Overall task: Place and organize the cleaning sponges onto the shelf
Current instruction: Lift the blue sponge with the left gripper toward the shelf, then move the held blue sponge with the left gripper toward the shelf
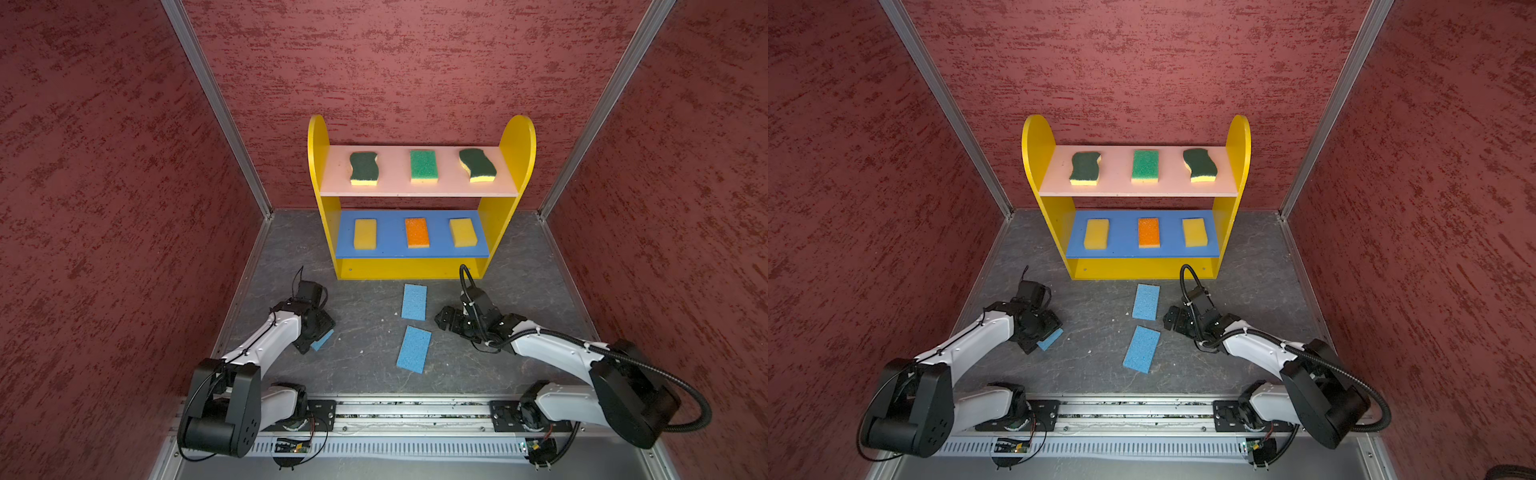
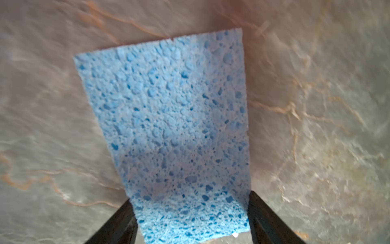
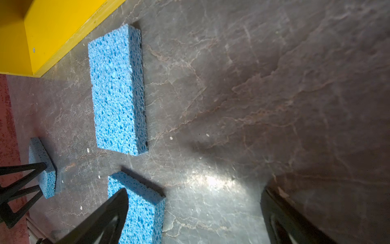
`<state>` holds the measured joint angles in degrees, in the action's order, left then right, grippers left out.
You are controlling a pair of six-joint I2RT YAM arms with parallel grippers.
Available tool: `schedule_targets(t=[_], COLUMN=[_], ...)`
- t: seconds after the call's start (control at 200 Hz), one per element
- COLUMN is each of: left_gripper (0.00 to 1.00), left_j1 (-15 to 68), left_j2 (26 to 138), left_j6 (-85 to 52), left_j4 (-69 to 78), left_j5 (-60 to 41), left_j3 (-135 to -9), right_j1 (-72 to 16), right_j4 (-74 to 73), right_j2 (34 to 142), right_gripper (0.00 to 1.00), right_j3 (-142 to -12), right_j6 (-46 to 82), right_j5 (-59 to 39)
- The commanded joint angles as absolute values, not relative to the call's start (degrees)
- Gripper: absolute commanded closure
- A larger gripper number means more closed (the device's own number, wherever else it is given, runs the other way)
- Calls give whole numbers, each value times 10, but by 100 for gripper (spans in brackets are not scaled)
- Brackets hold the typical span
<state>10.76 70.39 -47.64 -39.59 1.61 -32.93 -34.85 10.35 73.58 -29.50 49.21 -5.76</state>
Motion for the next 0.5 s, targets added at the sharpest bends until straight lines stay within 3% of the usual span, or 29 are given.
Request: schedule_targets(t=[0.0, 0.135, 0.496], left_gripper=[21, 21, 20], left_j1=[150, 210, 305], left_j2=[714, 728, 752], left_j6=[-475, -460, -443], left_j4=[-386, -408, -368], left_j5=[27, 60, 22], left_j3=[-349, -375, -364], right_j1=[-352, -352, -352], right_j4=[174, 184, 210], right_j2=[729, 711, 683], right_gripper=[1, 1, 1], right_j3=[-279, -277, -275], right_j6=[496, 497, 511], right_j5=[-36, -31, -27])
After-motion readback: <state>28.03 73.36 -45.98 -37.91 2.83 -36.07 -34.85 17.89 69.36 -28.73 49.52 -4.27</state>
